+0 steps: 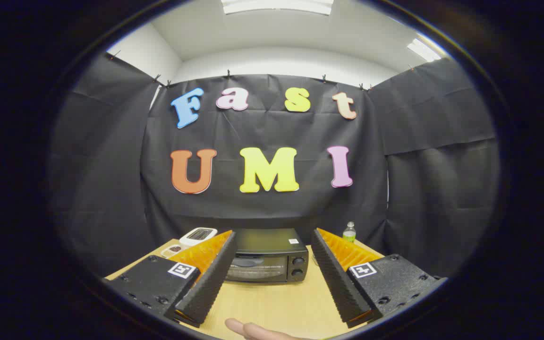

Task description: Open the toaster oven, put the food inside, and close the toaster oven door.

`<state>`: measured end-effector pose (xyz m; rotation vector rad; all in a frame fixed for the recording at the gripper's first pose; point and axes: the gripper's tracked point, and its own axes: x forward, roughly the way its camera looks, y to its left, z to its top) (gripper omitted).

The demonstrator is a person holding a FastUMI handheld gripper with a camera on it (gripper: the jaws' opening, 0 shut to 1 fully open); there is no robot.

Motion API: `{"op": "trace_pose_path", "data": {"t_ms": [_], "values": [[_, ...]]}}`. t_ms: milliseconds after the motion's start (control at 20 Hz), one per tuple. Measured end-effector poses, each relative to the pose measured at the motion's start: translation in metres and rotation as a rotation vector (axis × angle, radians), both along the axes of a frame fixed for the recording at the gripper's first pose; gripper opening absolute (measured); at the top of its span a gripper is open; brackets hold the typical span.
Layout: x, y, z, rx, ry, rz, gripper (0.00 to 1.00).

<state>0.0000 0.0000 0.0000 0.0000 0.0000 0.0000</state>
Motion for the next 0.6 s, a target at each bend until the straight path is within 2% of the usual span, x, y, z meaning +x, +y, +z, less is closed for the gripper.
{"op": "trace_pose_path", "data": {"t_ms": [600], "values": [[-0.0054, 0.0007, 0.0019, -0.006, -0.003, -0.005, 1.00]]}}
